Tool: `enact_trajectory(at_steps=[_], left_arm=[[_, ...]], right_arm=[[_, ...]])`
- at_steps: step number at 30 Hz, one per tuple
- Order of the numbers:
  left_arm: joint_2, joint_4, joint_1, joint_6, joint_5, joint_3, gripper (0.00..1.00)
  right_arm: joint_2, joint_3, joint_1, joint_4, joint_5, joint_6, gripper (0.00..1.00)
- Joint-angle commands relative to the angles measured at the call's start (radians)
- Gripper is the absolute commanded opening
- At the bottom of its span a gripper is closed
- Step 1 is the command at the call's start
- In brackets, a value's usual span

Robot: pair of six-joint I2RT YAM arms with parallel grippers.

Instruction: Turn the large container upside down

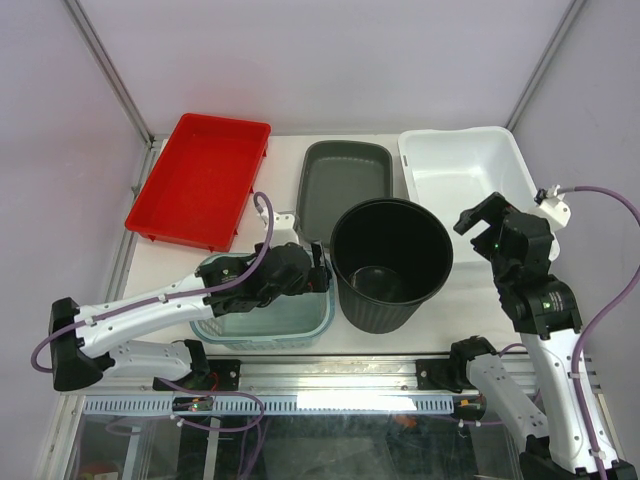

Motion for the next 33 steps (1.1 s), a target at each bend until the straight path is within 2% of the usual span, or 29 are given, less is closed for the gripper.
enact_trajectory(at_steps=[1,10,17,23,28,33], left_arm=[[0.016,0.021,-0.008,-0.038,0.002,-0.018,0.96],[0.014,-0.064,-0.007,-0.080,-0.022,-0.063,0.96],[-0.028,-0.292,0.001,-0.191,-0.101,-0.068,0.97],[-0.156,-0.473,0.082,-0.267,-0.122,-0.074,0.97],[-0.247,-0.585,0.128,-0.270,-0.182,-0.009,0.98],[-0.228,-0.583,0.130,-0.162,-0.199,0.134,0.99]], right_arm=[[-0.018,0.000,-0.005,0.051,-0.011,0.006,1.00],[-0.016,0.003,-0.005,0.051,-0.026,0.014,1.00],[-0.021,0.002,-0.005,0.051,-0.033,0.016,1.00],[-0.021,-0.001,-0.005,0.051,-0.044,0.017,0.99],[-0.012,-0.011,-0.005,0.045,-0.068,0.023,0.99],[-0.010,-0.021,-0.005,0.014,-0.078,0.019,0.99]])
